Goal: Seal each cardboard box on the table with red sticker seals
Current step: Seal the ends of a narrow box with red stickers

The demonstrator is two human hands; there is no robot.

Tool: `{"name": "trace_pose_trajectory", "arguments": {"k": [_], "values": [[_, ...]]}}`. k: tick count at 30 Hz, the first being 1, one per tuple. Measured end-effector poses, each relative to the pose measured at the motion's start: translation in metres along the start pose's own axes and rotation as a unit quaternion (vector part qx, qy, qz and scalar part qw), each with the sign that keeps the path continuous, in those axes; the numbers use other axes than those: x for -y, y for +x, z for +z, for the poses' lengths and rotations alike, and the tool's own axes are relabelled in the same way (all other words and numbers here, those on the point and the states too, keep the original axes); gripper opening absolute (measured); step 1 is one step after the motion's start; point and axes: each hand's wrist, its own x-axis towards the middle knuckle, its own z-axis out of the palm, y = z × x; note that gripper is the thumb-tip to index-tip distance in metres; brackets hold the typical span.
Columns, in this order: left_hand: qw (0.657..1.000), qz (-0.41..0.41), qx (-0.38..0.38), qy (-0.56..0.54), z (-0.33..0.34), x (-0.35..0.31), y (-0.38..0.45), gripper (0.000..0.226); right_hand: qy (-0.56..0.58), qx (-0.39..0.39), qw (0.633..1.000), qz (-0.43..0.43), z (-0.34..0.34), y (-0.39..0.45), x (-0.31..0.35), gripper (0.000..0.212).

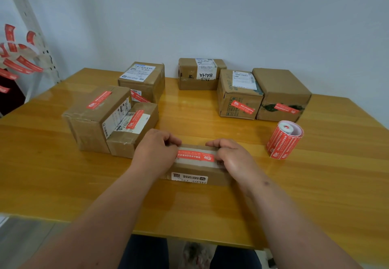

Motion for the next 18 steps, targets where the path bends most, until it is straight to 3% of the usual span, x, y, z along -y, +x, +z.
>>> {"name": "trace_pose_trajectory", "arguments": {"k": [2, 5, 11, 15, 18], "values": [[1.0, 0.003, 0.011, -0.007, -0.001, 0.0, -0.003, 0.005, -0.03, -0.002, 0.999, -0.014, -0.001, -0.001, 0.0, 0.021], [0.998, -0.016, 0.047, -0.047, -0.007, 0.0, -0.007, 0.014, -0.081, 0.017, 0.996, -0.031, -0.003, 0.0, -0.002, 0.033], [0.985, -0.06, 0.087, -0.14, -0.018, -0.002, -0.012, 0.024, 0.025, 0.057, 0.998, -0.002, -0.008, -0.005, 0.0, 0.044], [0.988, -0.055, 0.078, -0.124, -0.019, -0.004, -0.014, 0.023, -0.151, 0.156, 0.974, -0.059, -0.022, -0.011, 0.004, 0.083], [0.984, -0.057, 0.073, -0.152, -0.022, -0.004, -0.016, 0.013, -0.203, 0.138, 0.966, -0.086, -0.024, -0.01, 0.005, 0.083]]}}
